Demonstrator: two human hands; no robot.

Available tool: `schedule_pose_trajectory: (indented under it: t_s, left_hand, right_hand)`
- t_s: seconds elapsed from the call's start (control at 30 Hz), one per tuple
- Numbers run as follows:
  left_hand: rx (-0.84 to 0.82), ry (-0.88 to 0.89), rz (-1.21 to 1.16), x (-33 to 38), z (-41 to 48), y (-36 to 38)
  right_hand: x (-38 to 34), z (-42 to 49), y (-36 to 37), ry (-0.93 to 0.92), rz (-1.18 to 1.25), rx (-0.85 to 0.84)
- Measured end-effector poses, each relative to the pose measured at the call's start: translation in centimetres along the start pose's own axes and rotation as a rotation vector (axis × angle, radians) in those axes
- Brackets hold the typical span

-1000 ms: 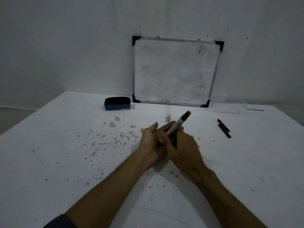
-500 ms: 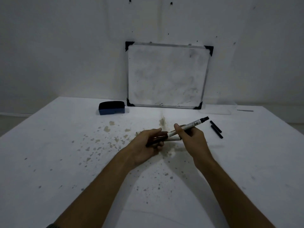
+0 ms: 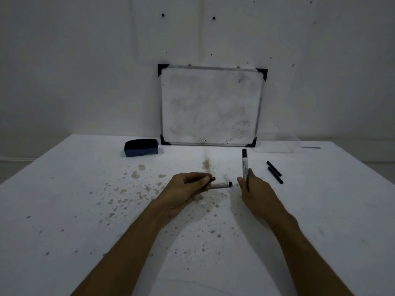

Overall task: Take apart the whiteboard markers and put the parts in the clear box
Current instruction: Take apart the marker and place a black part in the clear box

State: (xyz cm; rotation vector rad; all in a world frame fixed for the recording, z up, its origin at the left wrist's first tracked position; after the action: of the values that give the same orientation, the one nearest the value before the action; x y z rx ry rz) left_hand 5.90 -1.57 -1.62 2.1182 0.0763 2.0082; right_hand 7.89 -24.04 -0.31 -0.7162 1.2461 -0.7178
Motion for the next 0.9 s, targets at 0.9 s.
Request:
schedule_pose_trajectory:
  t_s: [0.9]
  left_hand:
    - [0.062,0.333,0.481,0.5,0.4,7.9]
  right_hand:
    - [1.0,-0.7,-6.4,-0.227,0.375,-0.11]
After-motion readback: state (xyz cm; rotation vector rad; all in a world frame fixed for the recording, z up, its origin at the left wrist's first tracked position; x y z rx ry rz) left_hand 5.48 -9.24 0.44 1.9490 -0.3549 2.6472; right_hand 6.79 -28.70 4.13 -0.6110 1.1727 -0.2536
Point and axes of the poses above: each hand's wrist, its own z-axis towards the middle knuckle, its own y-axis out of the palm, x = y × z, the point moved 2 cm from there along z, towards the middle knuckle, and after that the axes turned 5 degrees about z, right-handed, at the moved point
